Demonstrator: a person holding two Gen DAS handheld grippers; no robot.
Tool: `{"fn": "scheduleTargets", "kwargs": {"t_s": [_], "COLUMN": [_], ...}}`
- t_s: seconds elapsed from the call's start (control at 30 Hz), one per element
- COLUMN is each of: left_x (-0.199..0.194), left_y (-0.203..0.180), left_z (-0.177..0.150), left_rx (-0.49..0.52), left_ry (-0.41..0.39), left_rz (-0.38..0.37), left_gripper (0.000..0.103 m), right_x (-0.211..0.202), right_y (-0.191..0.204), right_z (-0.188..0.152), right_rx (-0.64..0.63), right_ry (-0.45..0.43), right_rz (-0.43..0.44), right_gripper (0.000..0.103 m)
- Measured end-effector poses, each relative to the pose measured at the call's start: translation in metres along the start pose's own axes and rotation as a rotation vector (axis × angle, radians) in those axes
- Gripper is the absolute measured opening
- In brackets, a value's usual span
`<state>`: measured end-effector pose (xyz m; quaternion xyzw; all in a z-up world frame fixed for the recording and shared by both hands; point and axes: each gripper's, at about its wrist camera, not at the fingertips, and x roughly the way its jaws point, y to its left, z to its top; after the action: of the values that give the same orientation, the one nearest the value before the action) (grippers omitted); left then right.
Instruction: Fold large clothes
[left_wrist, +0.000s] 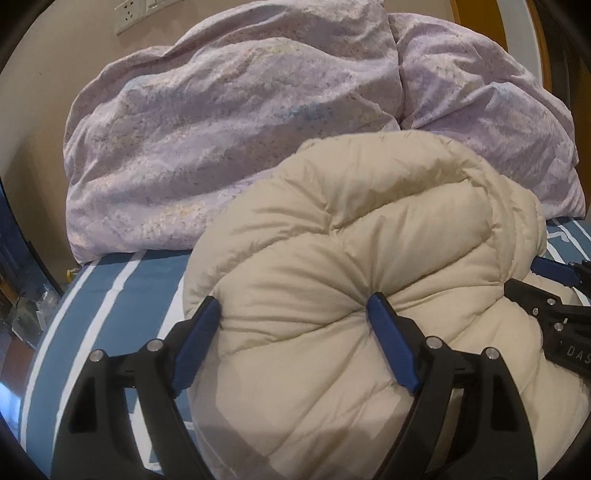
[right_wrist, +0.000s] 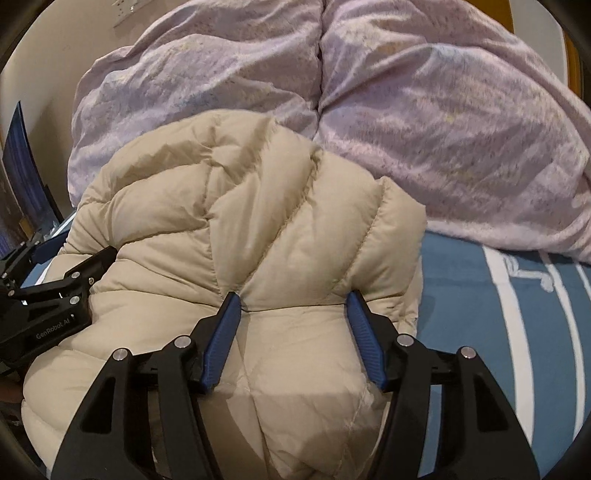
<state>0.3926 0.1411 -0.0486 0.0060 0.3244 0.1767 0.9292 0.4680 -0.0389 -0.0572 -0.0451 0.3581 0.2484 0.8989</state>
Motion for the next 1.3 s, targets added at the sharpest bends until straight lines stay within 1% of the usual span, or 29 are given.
{"fn": "scheduleTargets", "kwargs": {"t_s": [0.17,0.37,0.77,1.0,1.03,1.07,1.13,1.17,1.2,1.3], "left_x": [0.011,0.017,0.023,0.03,0.03,0.028,0.016,0.011,-0.002,-0.034], "left_y": [0.006,0.007,0.009,0.019,0.02,0.021,0.024,0.026,0.029,0.036], "left_z": [-0.006,-0.008,-0.007,-0.007,-0.007,-0.008,-0.012,-0.013,-0.017,-0.029], "left_rx": [-0.034,-0.049,-0.073,-0.121,-0.125,-0.125,-0.123,-0.126,-0.131,-0.127], "left_ry": [0.015,0.026,0.054,0.081,0.078,0.072,0.077,0.075,0.069,0.061], "left_rz": [-0.042,-0.066,-0.069,-0.097,-0.101,-0.101,-0.106,-0.111,-0.121,-0.12], "left_gripper": [0.086,0.088,0.096,0.101,0.101,0.101,0.101,0.101,0.101,0.101], "right_x": [0.008,0.011,0.012,0.012,0.01,0.006,-0.008,-0.015,-0.024,-0.053], "right_y": [-0.006,-0.008,-0.01,-0.013,-0.013,-0.013,-0.01,-0.01,-0.011,-0.012], "right_z": [-0.001,-0.003,-0.003,0.0,0.0,-0.001,-0.002,-0.003,-0.005,-0.014], "right_rx": [0.026,0.025,0.029,0.06,0.061,0.058,0.064,0.069,0.077,0.113], "right_ry": [0.021,0.012,0.028,0.03,0.023,0.017,0.03,0.029,0.027,0.022], "right_rz": [0.022,0.023,0.027,0.04,0.04,0.023,-0.019,-0.035,-0.043,-0.015], "right_gripper": [0.062,0.062,0.062,0.064,0.065,0.067,0.077,0.087,0.097,0.099]}}
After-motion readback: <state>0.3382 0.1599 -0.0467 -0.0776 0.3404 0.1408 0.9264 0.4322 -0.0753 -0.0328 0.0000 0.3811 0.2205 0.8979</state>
